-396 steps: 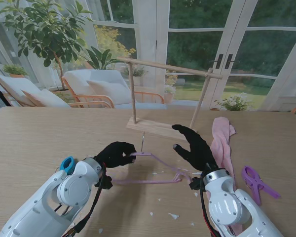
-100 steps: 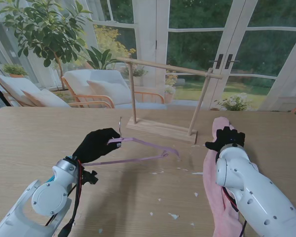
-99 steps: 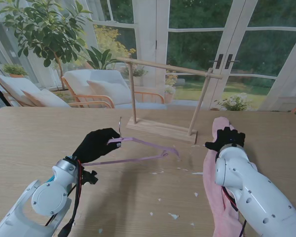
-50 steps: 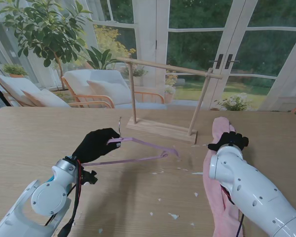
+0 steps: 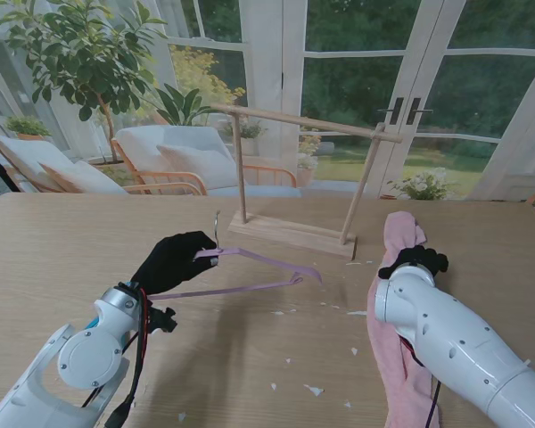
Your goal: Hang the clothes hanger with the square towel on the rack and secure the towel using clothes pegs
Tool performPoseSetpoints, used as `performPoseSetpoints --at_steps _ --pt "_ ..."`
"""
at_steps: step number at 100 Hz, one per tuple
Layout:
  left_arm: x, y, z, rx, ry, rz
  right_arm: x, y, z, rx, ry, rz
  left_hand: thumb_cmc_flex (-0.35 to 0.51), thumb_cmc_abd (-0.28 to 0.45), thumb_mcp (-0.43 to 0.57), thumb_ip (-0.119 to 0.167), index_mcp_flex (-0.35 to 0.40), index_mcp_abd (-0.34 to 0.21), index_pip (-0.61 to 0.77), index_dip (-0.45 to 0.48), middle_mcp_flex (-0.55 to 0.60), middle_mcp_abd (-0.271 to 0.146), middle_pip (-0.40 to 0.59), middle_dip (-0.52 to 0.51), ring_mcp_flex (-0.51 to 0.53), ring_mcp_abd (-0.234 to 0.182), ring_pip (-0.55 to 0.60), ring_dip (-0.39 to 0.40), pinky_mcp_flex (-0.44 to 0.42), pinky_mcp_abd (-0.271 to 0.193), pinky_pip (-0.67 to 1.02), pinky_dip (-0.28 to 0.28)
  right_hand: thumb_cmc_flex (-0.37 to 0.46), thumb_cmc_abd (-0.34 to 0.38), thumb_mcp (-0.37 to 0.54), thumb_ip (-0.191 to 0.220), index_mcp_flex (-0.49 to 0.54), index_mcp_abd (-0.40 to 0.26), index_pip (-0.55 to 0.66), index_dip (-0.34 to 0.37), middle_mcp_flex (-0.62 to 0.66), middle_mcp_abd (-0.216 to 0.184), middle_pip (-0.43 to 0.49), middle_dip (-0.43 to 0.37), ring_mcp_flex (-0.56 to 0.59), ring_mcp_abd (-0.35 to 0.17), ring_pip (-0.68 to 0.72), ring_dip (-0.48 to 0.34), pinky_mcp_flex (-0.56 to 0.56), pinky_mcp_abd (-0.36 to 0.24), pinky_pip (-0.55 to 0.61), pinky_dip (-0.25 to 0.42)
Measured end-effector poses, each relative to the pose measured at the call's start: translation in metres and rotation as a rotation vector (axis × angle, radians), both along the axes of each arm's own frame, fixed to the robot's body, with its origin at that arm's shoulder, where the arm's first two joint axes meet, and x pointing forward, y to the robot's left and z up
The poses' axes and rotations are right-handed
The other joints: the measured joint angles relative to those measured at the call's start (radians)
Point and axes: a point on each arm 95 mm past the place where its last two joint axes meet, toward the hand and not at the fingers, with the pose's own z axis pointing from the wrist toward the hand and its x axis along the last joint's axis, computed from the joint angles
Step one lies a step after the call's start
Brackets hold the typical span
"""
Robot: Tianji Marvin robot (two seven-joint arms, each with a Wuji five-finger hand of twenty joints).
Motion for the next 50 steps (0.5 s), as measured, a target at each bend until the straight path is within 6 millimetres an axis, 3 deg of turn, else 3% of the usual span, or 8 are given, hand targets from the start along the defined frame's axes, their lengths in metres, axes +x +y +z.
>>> performPoseSetpoints --at_steps 10,19,22,28,33,41,50 --pt "0.0004 0.0001 -0.0001 -0.001 -0.001 0.001 0.0041 -0.0011 0.0013 0.026 -0.049 0.024 0.000 -0.001 0.001 0.000 0.000 0.001 0.001 0.000 0.000 0.000 0.000 0.000 0.000 0.000 0.000 0.000 0.000 0.000 0.000 -0.001 0.134 -0.088 0.041 0.000 0.059 -0.064 0.132 0.085 0.000 -0.034 0.063 0.022 0.000 -0.009 0.014 0.009 0.001 -0.002 0.015 0.000" --pt "0.0005 0.0001 0.0001 -0.003 -0.002 0.002 0.0060 -0.0020 0.0020 0.080 -0.086 0.025 0.000 -0.001 0.001 0.000 0.000 0.001 0.001 0.000 0.000 0.000 0.000 0.000 0.000 0.000 0.000 0.000 0.000 0.000 0.000 -0.001 0.157 -0.172 0.283 0.000 0.166 -0.134 0.206 0.133 0.000 -0.056 0.145 0.051 0.002 -0.013 0.028 0.017 0.001 -0.011 0.026 0.000" --pt "0.0005 0.0001 0.0001 -0.004 -0.002 0.003 0.0059 -0.0020 0.0015 0.092 -0.087 0.024 0.000 -0.001 0.001 0.000 0.000 0.001 0.001 0.000 0.000 0.000 0.000 0.000 0.000 0.000 0.000 0.000 0.000 0.000 0.000 -0.002 0.176 -0.197 0.341 -0.018 0.204 -0.154 0.225 0.133 0.000 -0.065 0.176 0.061 0.013 -0.013 0.040 0.017 0.002 -0.011 0.029 0.000" --pt "0.0005 0.0001 0.0002 -0.006 -0.002 0.003 0.0057 -0.0025 0.0012 0.113 -0.090 0.018 0.000 -0.001 0.002 0.000 0.000 0.001 0.001 0.000 0.000 0.000 0.000 0.000 0.000 0.000 -0.002 0.000 0.000 0.003 0.000 -0.003 0.247 -0.279 0.412 -0.103 0.240 -0.177 0.298 0.070 0.001 -0.077 0.247 0.085 0.028 -0.015 0.046 0.020 0.002 -0.012 0.034 -0.001" --pt "0.0006 0.0003 0.0004 -0.008 -0.003 0.003 0.0060 -0.0032 0.0021 0.127 -0.103 0.015 0.000 -0.001 0.002 0.000 0.000 0.001 0.001 0.000 0.000 0.000 0.000 0.000 0.000 0.000 -0.002 0.000 0.000 0.005 0.000 -0.004 0.310 -0.326 0.434 -0.149 0.314 -0.262 0.385 0.017 0.035 -0.090 0.277 0.096 0.039 -0.015 0.047 0.021 0.002 -0.012 0.037 -0.001" --pt "0.0005 0.0006 0.0007 -0.011 -0.004 0.003 0.0056 -0.0029 0.0024 0.136 -0.124 0.021 0.000 -0.001 0.002 0.000 0.000 0.001 0.001 0.000 0.000 0.000 0.000 0.000 0.000 0.001 -0.003 0.000 0.000 0.005 0.000 -0.009 0.357 -0.351 0.443 -0.150 0.413 -0.336 0.442 -0.013 0.109 -0.102 0.293 0.101 0.074 -0.015 0.048 0.027 0.012 -0.011 0.040 -0.001" --pt "0.0004 0.0010 0.0011 -0.014 -0.005 0.003 0.0038 -0.0019 0.0027 0.150 -0.133 0.033 0.000 -0.001 0.002 0.000 0.000 0.001 0.001 0.000 0.000 0.000 0.000 0.000 0.000 0.001 -0.003 0.000 0.000 0.006 0.000 -0.010 0.368 -0.364 0.443 -0.152 0.434 -0.355 0.444 -0.015 0.163 -0.109 0.296 0.104 0.104 -0.015 0.053 0.027 0.024 -0.011 0.043 -0.001"
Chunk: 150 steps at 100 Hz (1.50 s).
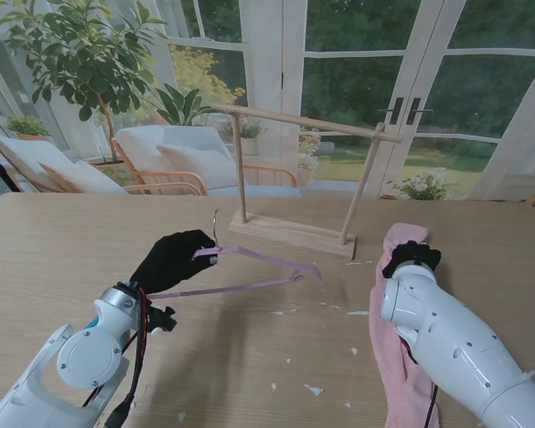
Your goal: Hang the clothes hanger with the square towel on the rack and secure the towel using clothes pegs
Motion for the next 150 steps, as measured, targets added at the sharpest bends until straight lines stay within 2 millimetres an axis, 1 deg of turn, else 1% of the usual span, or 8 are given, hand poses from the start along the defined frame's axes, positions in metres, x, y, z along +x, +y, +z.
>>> performPoseSetpoints --at_steps 22,40,56,70,87,95,108,150 --pt "0.000 0.001 0.001 -0.008 0.001 0.001 -0.006 0.005 0.008 0.037 -0.027 0.046 0.000 0.000 0.000 0.000 0.000 0.001 0.000 0.000 0.000 0.000 0.000 0.000 0.000 0.001 -0.001 0.000 0.000 0.002 0.000 0.000 0.024 0.046 -0.012 -0.004 -0.064 -0.100 -0.014 0.188 0.219 -0.003 -0.025 0.002 0.199 0.024 0.022 0.018 0.105 0.013 0.093 0.000" --pt "0.000 0.001 0.001 -0.008 0.002 0.001 -0.009 0.005 0.015 0.061 -0.127 0.063 0.000 0.000 0.000 0.000 0.000 0.001 0.000 0.000 0.000 0.000 0.000 0.000 0.000 0.002 -0.010 0.000 0.000 0.003 0.000 0.000 0.051 0.061 -0.011 -0.004 -0.111 -0.158 -0.015 0.356 0.510 -0.007 -0.060 0.007 0.526 0.038 0.141 0.057 0.330 0.014 0.343 0.002" --pt "0.000 0.001 0.001 -0.008 0.003 0.001 -0.015 0.008 0.023 0.205 -0.185 0.028 0.000 0.000 0.000 0.000 0.000 0.001 0.000 0.000 0.011 0.000 0.000 -0.001 0.000 0.002 -0.011 0.000 0.000 0.003 0.000 0.000 0.111 0.131 -0.044 -0.004 -0.150 -0.161 -0.016 0.433 0.586 -0.005 0.169 0.057 0.704 0.040 0.425 0.168 0.473 0.025 0.598 0.024" --pt "0.000 0.001 0.001 -0.008 0.003 0.003 -0.022 0.014 0.038 0.247 -0.231 0.053 0.000 0.000 0.001 0.000 0.000 0.001 0.000 0.000 0.011 0.001 0.000 -0.011 0.011 0.002 -0.010 0.000 0.002 0.001 0.000 0.018 0.128 0.203 -0.135 0.040 -0.188 -0.163 -0.017 0.470 0.541 0.005 0.368 0.283 0.752 0.027 0.726 0.287 0.528 0.024 0.815 0.097" --pt "-0.001 0.001 0.002 -0.010 0.005 0.010 -0.035 0.020 0.058 0.307 -0.286 0.085 0.000 0.000 0.000 0.000 0.000 0.001 0.000 0.000 0.011 0.001 0.000 -0.016 0.027 -0.012 0.001 -0.001 0.010 -0.014 0.001 0.026 0.136 0.231 -0.186 0.109 -0.193 -0.163 -0.040 0.508 0.544 0.007 0.434 0.459 0.792 -0.005 0.901 0.355 0.573 0.001 0.949 0.163" --pt "-0.001 0.001 0.002 -0.008 0.007 0.017 -0.045 0.023 0.069 0.330 -0.298 0.103 0.000 0.000 -0.002 0.000 0.000 0.001 0.000 0.000 0.011 0.001 0.003 -0.026 0.028 -0.018 0.004 -0.003 0.011 -0.025 0.001 0.027 0.136 0.236 -0.186 0.109 -0.194 -0.163 -0.043 0.516 0.547 0.007 0.448 0.489 0.806 -0.014 0.931 0.365 0.589 -0.009 0.970 0.174" --pt "-0.001 0.000 0.003 -0.007 0.011 0.033 -0.064 0.025 0.087 0.359 -0.316 0.136 0.007 0.015 -0.026 0.000 -0.012 0.005 0.007 0.000 0.011 0.001 0.014 -0.039 0.029 -0.022 0.013 -0.012 0.012 -0.029 0.001 0.028 0.136 0.237 -0.197 0.169 -0.194 -0.163 -0.045 0.530 0.565 0.007 0.465 0.526 0.840 -0.025 0.960 0.373 0.621 -0.012 0.997 0.178" --pt "0.008 -0.016 0.010 -0.002 0.027 0.110 -0.124 0.031 0.138 0.532 -0.348 0.291 0.029 0.028 -0.050 0.000 -0.032 0.032 0.028 0.000 0.000 0.013 0.030 -0.039 0.029 -0.024 0.013 -0.012 0.013 -0.034 0.001 0.028 0.136 0.237 -0.199 0.219 -0.182 -0.163 -0.056 0.554 0.587 0.020 0.469 0.567 0.852 -0.033 0.985 0.385 0.639 -0.014 1.024 0.179"
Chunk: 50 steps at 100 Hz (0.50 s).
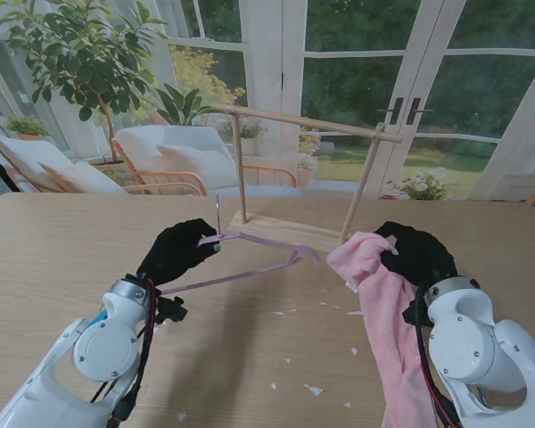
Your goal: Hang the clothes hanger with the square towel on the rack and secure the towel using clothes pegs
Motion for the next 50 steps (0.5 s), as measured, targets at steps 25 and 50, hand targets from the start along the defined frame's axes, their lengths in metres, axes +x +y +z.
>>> performPoseSetpoints --at_steps 25,50 --pt "0.015 -0.020 -0.001 0.008 0.033 0.005 -0.018 0.014 0.024 0.005 -0.031 0.096 0.012 0.010 -0.029 0.000 -0.008 0.003 0.010 0.000 -0.008 0.001 0.008 0.000 0.000 0.000 0.000 0.000 0.000 0.000 0.000 -0.001 -0.001 0.000 -0.003 0.029 0.007 0.000 -0.006 0.011 0.011 0.002 0.000 0.016 0.023 -0.002 0.003 0.001 0.022 0.000 0.011 0.000" --pt "0.024 -0.039 -0.003 -0.018 0.093 0.005 -0.026 0.033 0.037 0.039 -0.045 0.190 0.013 0.010 -0.034 0.002 -0.008 0.004 0.011 0.000 -0.009 0.002 0.008 0.000 0.000 0.000 0.000 0.000 0.000 0.000 0.000 -0.001 -0.001 0.000 -0.009 0.050 0.010 0.000 -0.007 0.012 0.020 0.005 0.000 0.026 0.024 -0.009 0.011 0.001 0.027 -0.001 0.013 0.000"
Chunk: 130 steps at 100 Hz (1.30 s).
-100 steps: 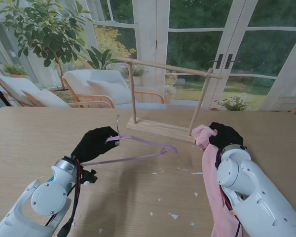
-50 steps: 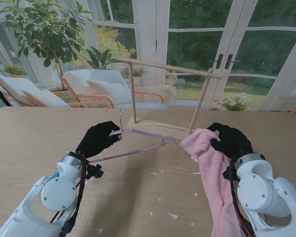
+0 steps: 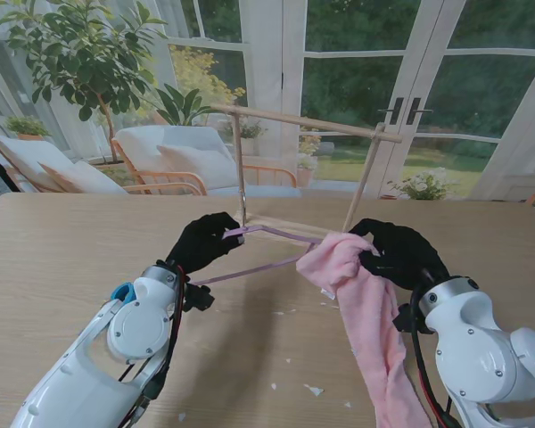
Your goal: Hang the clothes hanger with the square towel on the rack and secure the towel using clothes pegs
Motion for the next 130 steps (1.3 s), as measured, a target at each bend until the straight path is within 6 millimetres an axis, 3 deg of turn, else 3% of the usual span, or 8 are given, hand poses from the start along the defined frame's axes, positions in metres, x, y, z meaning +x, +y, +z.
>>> performPoseSetpoints --at_steps 18,40,62,85,108,117,126,130 --pt "0.000 -0.007 0.000 -0.022 0.032 0.000 -0.002 0.017 0.003 0.021 0.008 0.058 0.032 0.020 -0.051 0.002 -0.013 0.012 0.001 0.000 -0.014 0.010 0.001 0.000 0.012 -0.025 0.026 -0.001 0.003 -0.031 0.002 0.002 0.000 0.000 0.000 0.000 0.000 0.000 0.000 0.000 0.001 0.000 0.000 0.005 0.014 -0.002 0.001 0.000 0.011 -0.001 0.005 0.000" --pt "-0.004 -0.016 0.006 -0.072 0.082 0.005 0.001 0.040 0.003 0.051 0.009 0.117 0.057 0.040 -0.107 0.025 -0.025 0.019 0.002 0.000 -0.018 0.024 0.024 0.000 0.051 -0.049 0.052 -0.023 0.021 -0.054 0.003 0.161 0.000 0.000 -0.001 0.010 0.001 0.000 0.000 0.001 0.007 0.003 0.000 0.008 0.014 -0.002 0.001 0.000 0.012 -0.002 0.007 -0.006" --pt "-0.011 -0.029 0.016 -0.146 0.152 0.005 0.010 0.056 -0.001 0.085 0.016 0.099 0.070 0.050 -0.135 0.034 -0.037 0.026 0.013 0.001 -0.023 0.036 0.026 0.000 0.061 -0.050 0.053 -0.023 0.024 -0.057 0.003 0.237 0.000 0.000 -0.001 0.010 0.001 0.000 0.000 0.001 0.008 0.004 0.000 0.011 0.014 -0.002 0.001 0.000 0.012 -0.002 0.008 -0.007" --pt "-0.019 -0.038 0.025 -0.200 0.188 0.000 0.016 0.065 -0.002 0.176 -0.037 0.002 0.070 0.061 -0.138 0.038 -0.051 0.036 0.024 0.003 -0.026 0.038 0.036 0.001 0.062 -0.050 0.053 -0.023 0.025 -0.058 0.003 0.252 0.000 0.000 -0.001 0.020 0.002 0.000 0.000 0.001 0.008 0.005 0.000 0.014 0.014 -0.002 0.001 0.000 0.012 -0.003 0.008 -0.007" --pt "-0.026 -0.048 0.031 -0.242 0.225 0.046 0.020 0.080 -0.010 0.218 -0.082 -0.076 0.108 0.082 -0.205 0.052 -0.065 0.050 0.027 0.008 -0.029 0.048 0.040 0.001 0.062 -0.050 0.062 -0.023 0.025 -0.058 0.003 0.253 0.000 -0.001 0.000 0.018 0.003 0.000 0.000 0.001 0.009 0.006 0.000 0.006 0.014 0.005 0.000 -0.004 0.013 0.001 0.010 -0.016" --pt "-0.029 -0.052 0.034 -0.270 0.238 0.035 0.023 0.084 -0.015 0.204 -0.081 -0.088 0.108 0.089 -0.205 0.052 -0.075 0.054 0.032 0.012 -0.029 0.049 0.040 0.001 0.062 -0.050 0.062 -0.023 0.025 -0.059 0.003 0.253 0.000 -0.017 0.041 -0.073 0.003 0.005 0.001 -0.025 0.010 0.007 0.000 -0.031 0.014 0.020 -0.025 -0.023 0.013 0.014 0.010 -0.019" --pt "-0.032 -0.054 0.037 -0.282 0.237 0.027 0.024 0.086 -0.021 0.183 -0.085 -0.096 0.111 0.090 -0.206 0.052 -0.075 0.058 0.033 0.012 -0.029 0.049 0.042 0.001 0.062 -0.050 0.062 -0.023 0.025 -0.059 0.003 0.253 0.024 -0.036 0.052 -0.130 0.002 0.030 0.043 -0.116 0.010 0.021 0.000 -0.077 0.014 0.037 -0.065 -0.039 0.013 0.028 0.010 -0.030" --pt "-0.033 -0.054 0.038 -0.285 0.235 0.025 0.025 0.087 -0.023 0.178 -0.083 -0.097 0.118 0.092 -0.216 0.052 -0.075 0.062 0.033 0.012 -0.029 0.049 0.048 0.001 0.062 -0.050 0.062 -0.023 0.025 -0.059 0.003 0.253 0.030 -0.037 0.052 -0.134 -0.003 0.041 0.062 -0.155 0.010 0.028 -0.002 -0.101 0.014 0.045 -0.088 -0.050 0.013 0.034 0.009 -0.031"
